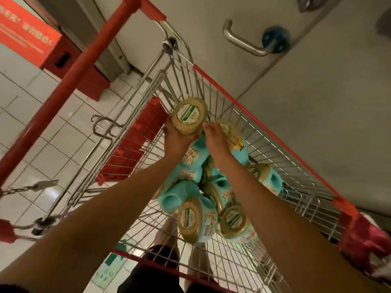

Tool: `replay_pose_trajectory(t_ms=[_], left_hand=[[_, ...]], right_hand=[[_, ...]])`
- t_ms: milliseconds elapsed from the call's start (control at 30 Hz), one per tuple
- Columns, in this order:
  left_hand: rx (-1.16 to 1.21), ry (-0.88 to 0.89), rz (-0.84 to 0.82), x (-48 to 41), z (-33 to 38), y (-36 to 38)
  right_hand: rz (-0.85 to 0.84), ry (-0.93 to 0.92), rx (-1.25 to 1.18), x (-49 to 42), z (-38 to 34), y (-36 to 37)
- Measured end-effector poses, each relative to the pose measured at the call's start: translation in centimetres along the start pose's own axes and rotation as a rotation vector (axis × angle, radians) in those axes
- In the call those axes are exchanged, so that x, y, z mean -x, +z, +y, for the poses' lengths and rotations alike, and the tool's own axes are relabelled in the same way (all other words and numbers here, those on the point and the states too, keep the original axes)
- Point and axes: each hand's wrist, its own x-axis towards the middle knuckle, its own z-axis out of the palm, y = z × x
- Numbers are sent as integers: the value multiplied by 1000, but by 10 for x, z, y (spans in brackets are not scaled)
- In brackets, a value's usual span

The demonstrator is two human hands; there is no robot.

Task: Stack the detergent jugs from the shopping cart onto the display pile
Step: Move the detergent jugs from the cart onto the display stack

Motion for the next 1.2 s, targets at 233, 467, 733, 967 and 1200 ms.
replay_pose_trajectory(t_ms=[233,467,733,967,1200], left_hand=[[-162,13,91,7,2,-6],[-48,-15,173,56,31,-42],[147,-71,55,141,88,-42],[148,39,-56,172,127,-39],[-2,536,-290,212,143,-59]], right_hand=[[-101,-165,138,25,38,3],[51,-578,515,62,60,29],[542,-880,583,102,50,5],[394,-799,241,119,7,-51],[65,-292,-674,200,22,-107]])
